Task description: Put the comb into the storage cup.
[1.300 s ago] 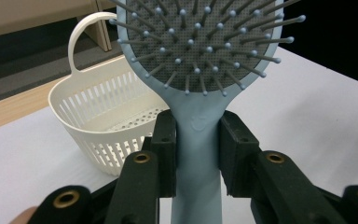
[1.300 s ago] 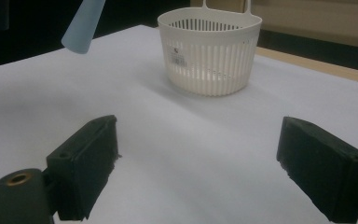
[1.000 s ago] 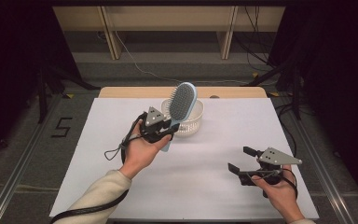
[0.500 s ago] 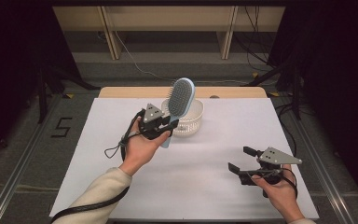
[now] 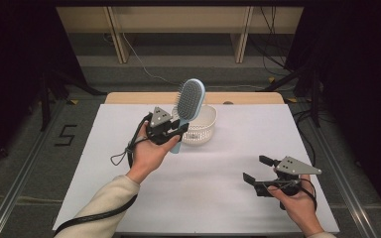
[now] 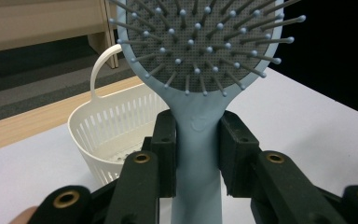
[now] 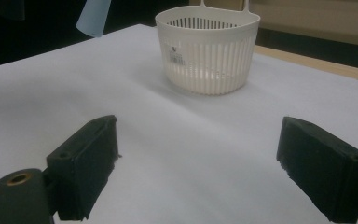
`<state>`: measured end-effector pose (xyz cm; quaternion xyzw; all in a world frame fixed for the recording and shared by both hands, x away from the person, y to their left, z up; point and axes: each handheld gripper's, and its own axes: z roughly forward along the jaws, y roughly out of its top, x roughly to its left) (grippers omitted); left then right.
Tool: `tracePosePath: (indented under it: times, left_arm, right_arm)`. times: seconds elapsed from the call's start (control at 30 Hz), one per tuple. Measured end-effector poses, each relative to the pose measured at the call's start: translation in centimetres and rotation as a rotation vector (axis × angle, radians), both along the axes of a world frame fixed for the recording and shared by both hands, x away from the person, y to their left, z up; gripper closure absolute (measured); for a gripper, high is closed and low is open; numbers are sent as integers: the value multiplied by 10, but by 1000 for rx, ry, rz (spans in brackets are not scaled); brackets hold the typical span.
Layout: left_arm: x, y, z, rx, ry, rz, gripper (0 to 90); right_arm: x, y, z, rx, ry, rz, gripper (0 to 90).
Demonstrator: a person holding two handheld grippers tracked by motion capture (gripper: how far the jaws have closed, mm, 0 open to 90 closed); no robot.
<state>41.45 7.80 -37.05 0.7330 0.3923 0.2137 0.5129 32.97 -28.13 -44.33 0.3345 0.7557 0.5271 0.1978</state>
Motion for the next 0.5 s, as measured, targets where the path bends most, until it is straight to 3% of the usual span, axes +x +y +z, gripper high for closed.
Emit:
tracePosePath:
  times: [0.5]
  left_arm:
    - [8,3,1,-9,-1,10,697]
  right_arm:
    - [0,0,0,-3,-4,2,131]
